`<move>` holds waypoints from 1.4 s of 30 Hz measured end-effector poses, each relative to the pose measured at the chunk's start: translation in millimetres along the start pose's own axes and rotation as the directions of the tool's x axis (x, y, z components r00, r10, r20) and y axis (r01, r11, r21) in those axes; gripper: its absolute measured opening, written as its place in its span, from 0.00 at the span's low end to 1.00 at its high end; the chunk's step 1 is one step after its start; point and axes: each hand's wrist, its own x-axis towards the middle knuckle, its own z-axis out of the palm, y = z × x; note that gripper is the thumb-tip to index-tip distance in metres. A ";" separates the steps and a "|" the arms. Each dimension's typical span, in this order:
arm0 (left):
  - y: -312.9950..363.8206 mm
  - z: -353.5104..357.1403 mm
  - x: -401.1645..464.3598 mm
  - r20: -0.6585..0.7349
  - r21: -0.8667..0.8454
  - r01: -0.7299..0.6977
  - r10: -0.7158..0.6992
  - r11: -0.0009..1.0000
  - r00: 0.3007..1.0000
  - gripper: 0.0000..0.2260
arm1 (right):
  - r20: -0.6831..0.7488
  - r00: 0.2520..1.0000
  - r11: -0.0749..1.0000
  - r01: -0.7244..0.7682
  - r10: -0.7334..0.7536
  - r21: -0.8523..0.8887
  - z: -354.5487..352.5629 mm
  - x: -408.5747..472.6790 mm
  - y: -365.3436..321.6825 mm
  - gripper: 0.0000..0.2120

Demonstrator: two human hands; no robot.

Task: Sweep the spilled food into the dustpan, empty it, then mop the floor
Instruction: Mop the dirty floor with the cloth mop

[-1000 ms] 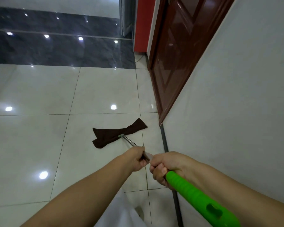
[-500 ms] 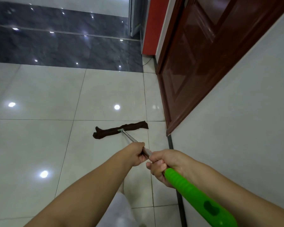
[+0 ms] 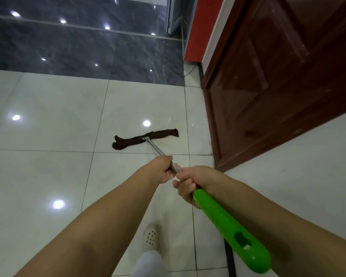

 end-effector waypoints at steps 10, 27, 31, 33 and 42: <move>82.0 -6.9 48.3 -0.069 0.014 0.029 -0.028 0.999 0.997 0.12 | 0.060 0.997 0.999 0.046 -0.047 0.025 28.7 53.8 -72.8 0.12; 33.1 6.9 50.1 -0.044 0.005 -0.001 0.002 1.000 0.999 0.08 | -0.064 0.995 0.997 0.075 -0.076 -0.032 -23.2 50.3 -39.5 0.25; -11.7 5.1 34.8 -0.014 -0.028 -0.018 0.017 0.999 1.000 0.13 | -0.059 0.995 0.993 0.070 -0.075 -0.090 -40.3 32.5 -3.3 0.28; -34.6 1.8 24.4 -0.017 -0.070 -0.026 0.025 0.997 1.000 0.10 | -0.062 0.995 0.992 0.066 -0.073 -0.111 -45.0 24.6 17.2 0.28; -142.9 -31.5 -33.5 -0.085 -0.133 -0.031 0.020 0.991 0.996 0.12 | -0.064 0.997 0.970 0.024 -0.041 -0.242 -59.0 -7.4 122.7 0.27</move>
